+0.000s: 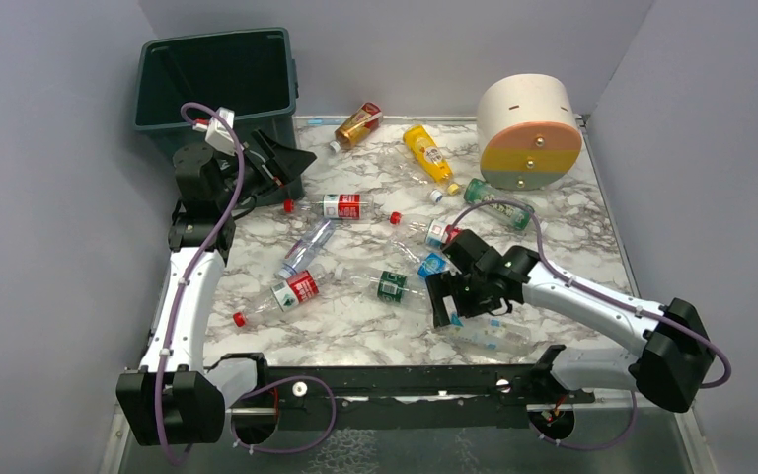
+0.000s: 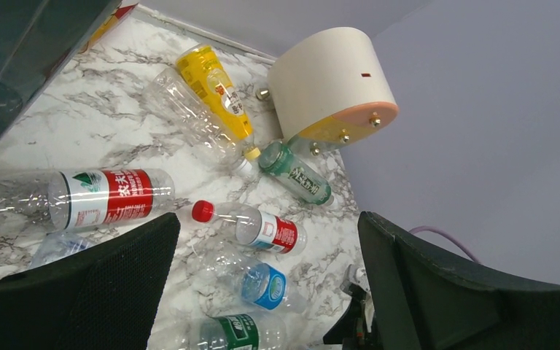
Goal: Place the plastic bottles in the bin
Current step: Pick up the plastic bottle at the center of the board.
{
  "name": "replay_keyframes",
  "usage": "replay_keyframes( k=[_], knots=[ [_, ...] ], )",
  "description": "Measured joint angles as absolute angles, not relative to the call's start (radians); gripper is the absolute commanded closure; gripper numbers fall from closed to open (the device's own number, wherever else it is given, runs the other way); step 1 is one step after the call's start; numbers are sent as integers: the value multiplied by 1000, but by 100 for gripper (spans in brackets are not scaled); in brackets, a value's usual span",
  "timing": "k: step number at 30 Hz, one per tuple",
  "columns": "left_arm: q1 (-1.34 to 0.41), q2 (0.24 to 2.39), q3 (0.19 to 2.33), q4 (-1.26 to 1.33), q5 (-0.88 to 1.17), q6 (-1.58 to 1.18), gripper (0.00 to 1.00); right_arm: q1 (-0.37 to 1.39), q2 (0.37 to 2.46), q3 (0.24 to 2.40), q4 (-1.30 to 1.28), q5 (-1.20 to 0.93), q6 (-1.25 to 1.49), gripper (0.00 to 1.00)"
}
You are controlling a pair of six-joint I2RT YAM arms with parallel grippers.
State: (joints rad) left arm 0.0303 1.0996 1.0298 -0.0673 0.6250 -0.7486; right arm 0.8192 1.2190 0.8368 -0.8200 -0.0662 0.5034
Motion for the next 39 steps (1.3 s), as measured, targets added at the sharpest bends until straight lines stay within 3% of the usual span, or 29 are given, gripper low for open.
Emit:
replay_keyframes(
  k=[26, 39],
  knots=[
    [30, 1099, 998, -46, 640, -760, 1, 987, 1420, 793, -803, -58, 534, 0],
    [30, 1099, 998, -48, 640, -759, 1, 987, 1420, 794, -781, -40, 532, 24]
  ],
)
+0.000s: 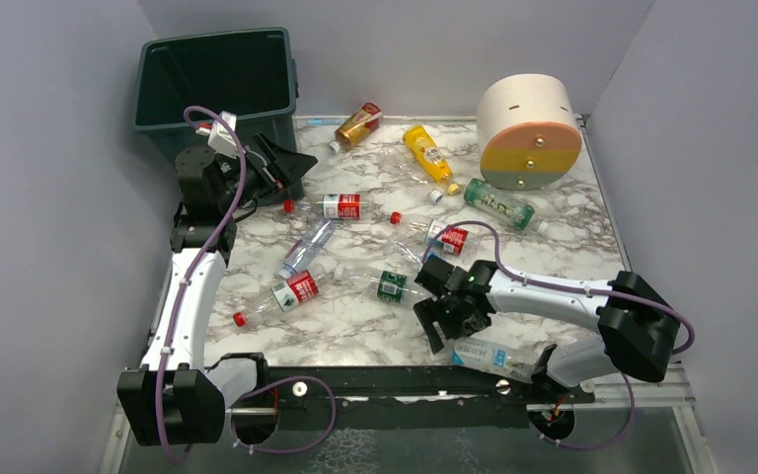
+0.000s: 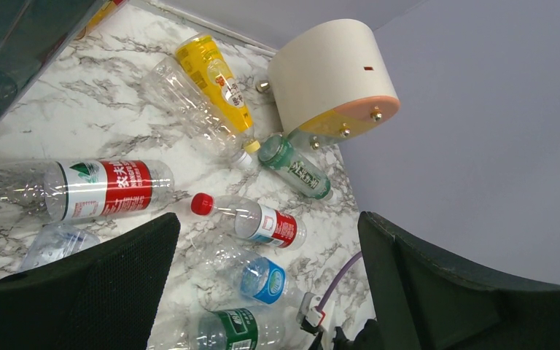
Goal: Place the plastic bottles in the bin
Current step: Pick up the plastic bottle at the center of the board.
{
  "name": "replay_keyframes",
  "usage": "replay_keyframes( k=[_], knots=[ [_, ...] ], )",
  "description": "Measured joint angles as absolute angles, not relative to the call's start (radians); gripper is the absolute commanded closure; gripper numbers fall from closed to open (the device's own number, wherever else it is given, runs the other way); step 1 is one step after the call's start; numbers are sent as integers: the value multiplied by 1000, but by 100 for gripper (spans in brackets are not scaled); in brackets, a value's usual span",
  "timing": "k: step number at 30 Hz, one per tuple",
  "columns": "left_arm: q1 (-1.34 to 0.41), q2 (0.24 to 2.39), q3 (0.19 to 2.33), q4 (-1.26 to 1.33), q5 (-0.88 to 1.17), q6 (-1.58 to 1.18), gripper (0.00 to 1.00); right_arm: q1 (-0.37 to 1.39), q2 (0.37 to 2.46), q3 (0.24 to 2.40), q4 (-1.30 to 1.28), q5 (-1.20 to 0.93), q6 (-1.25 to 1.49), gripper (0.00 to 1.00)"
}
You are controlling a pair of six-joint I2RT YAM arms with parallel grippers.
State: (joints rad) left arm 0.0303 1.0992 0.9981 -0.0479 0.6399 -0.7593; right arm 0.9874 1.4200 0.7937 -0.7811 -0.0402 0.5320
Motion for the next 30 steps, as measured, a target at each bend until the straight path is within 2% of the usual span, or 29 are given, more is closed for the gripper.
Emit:
replay_keyframes(
  k=[9, 13, 18, 26, 30],
  knots=[
    [30, 1099, 998, -50, 640, -759, 1, 987, 1437, 813, -773, -36, 527, 37],
    [30, 1098, 998, -50, 640, -759, 1, 987, 1464, 837, -785, -31, 520, 50],
    [30, 1093, 998, -55, 640, -758, 1, 987, 1494, 853, -770, -35, 514, 60],
    [30, 1091, 998, -62, 639, -754, 1, 987, 1538, 878, -765, -34, 504, 82],
    [30, 1091, 998, -70, 639, -748, 1, 987, 1554, 906, -762, -30, 498, 86]
  ],
)
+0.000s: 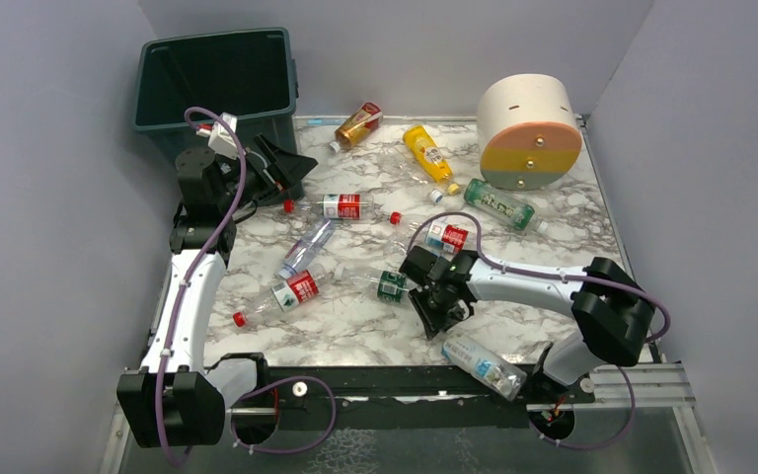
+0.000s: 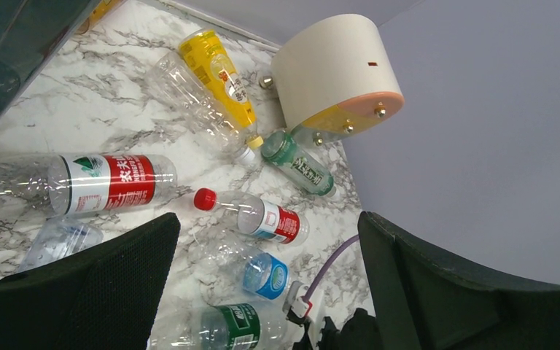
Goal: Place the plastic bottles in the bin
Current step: Pick up the plastic bottle at the center of the board.
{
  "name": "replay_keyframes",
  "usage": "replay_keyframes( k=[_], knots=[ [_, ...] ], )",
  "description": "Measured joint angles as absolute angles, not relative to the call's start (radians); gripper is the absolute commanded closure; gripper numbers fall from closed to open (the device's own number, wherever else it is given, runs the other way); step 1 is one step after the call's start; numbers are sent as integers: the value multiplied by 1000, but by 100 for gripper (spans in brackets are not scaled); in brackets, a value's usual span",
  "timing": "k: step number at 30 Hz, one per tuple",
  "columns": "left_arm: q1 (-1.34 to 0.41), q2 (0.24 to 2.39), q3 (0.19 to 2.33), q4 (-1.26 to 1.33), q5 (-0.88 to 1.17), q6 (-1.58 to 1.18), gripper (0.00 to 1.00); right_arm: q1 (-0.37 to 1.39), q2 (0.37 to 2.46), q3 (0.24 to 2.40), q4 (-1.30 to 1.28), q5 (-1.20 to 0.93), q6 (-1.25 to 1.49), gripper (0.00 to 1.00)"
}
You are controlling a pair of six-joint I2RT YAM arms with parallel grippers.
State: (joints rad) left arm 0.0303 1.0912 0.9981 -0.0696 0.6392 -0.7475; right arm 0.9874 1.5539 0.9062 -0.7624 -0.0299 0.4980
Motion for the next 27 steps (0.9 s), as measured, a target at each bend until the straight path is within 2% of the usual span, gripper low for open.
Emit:
replay_keyframes(
  k=[8, 21, 27],
  knots=[
    [30, 1091, 998, -85, 639, -739, 1, 986, 1537, 1048, -774, -7, 481, 89],
    [30, 1077, 998, -87, 657, -736, 1, 966, 1460, 1395, -869, 10, 424, 91],
    [30, 1038, 929, 34, 732, -768, 1, 905, 1482, 1552, -890, 5, 380, 96]
  ],
)
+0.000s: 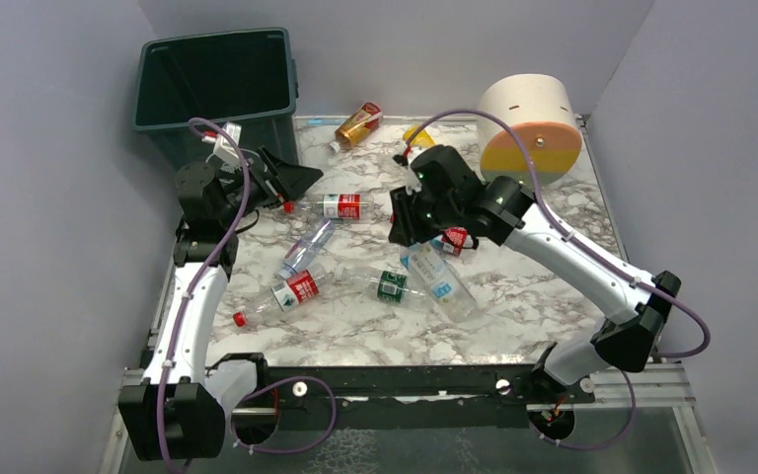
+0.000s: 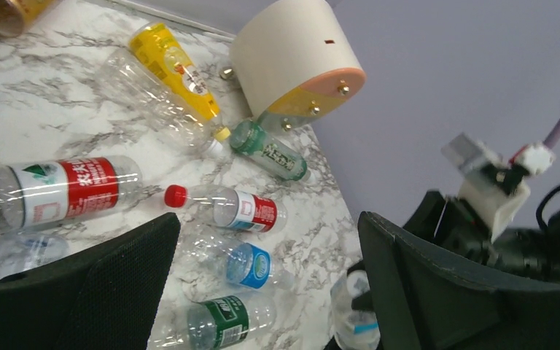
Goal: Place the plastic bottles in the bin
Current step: Pick up the plastic bottle at the center of the board.
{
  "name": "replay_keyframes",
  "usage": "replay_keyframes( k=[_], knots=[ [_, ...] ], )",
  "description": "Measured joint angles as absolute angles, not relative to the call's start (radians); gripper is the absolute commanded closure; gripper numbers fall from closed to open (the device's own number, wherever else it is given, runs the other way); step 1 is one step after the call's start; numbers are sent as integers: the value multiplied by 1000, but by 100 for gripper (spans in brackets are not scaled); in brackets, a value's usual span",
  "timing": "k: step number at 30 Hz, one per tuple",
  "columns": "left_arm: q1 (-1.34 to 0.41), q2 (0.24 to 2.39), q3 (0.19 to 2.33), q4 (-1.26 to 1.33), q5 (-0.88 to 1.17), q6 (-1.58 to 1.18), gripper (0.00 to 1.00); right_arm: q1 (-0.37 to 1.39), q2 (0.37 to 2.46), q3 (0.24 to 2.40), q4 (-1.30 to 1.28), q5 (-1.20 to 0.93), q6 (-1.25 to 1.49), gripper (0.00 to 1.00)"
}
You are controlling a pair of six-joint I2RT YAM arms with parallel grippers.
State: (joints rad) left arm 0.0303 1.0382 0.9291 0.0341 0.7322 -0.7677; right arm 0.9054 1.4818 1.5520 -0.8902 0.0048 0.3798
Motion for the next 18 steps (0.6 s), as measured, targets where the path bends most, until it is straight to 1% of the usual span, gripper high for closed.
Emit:
replay_keyframes(
  k=[5, 11, 18],
  knots=[
    [24, 1019, 817, 175, 792, -842, 1, 808, 1556, 1686, -868, -38, 346, 95],
    [-19, 1000, 797, 251, 805, -861, 1, 721, 1701, 1839, -836, -136, 336, 94],
    [-194, 990, 797, 292, 774, -837, 1, 695, 1878, 2069, -804, -253, 345, 94]
  ],
)
